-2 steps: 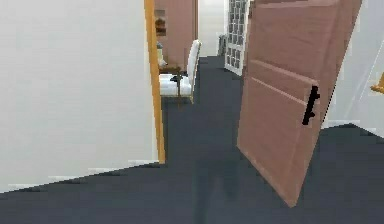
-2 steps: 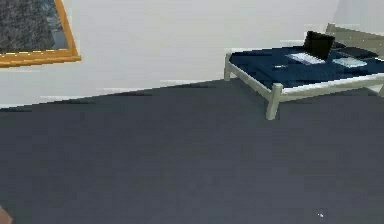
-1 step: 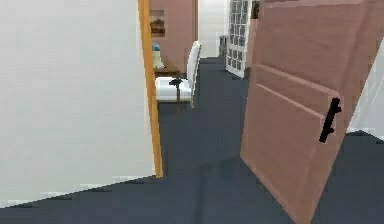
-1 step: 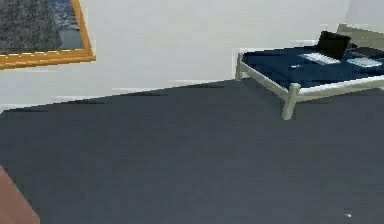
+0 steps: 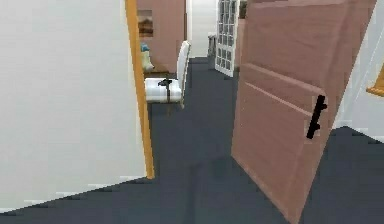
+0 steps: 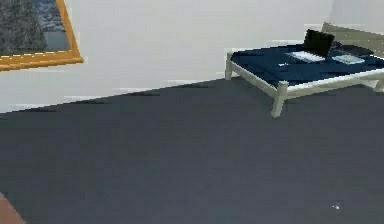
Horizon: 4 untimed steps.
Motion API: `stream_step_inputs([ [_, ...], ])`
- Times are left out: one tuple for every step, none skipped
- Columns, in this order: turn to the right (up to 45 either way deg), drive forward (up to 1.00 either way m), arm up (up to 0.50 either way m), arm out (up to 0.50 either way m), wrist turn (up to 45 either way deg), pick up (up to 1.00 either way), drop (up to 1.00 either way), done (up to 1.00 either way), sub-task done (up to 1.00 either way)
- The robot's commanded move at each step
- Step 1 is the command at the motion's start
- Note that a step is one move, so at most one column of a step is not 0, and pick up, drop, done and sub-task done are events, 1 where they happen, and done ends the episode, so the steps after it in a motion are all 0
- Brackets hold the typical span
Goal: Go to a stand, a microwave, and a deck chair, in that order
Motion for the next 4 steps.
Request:
stream_step_inputs([
  [6.0, 0.00, 0.00, 0.00, 0.0, 0.00, 0.00, 0.00, 0.00],
  [0.0, 1.00, 0.00, 0.00, 0.0, 0.00, 0.00, 0.00, 0.00],
  [6.0, 0.00, 0.00, 0.00, 0.0, 0.00, 0.00, 0.00, 0.00],
  [0.0, 0.50, 0.00, 0.00, 0.0, 0.00, 0.00, 0.00, 0.00],
])
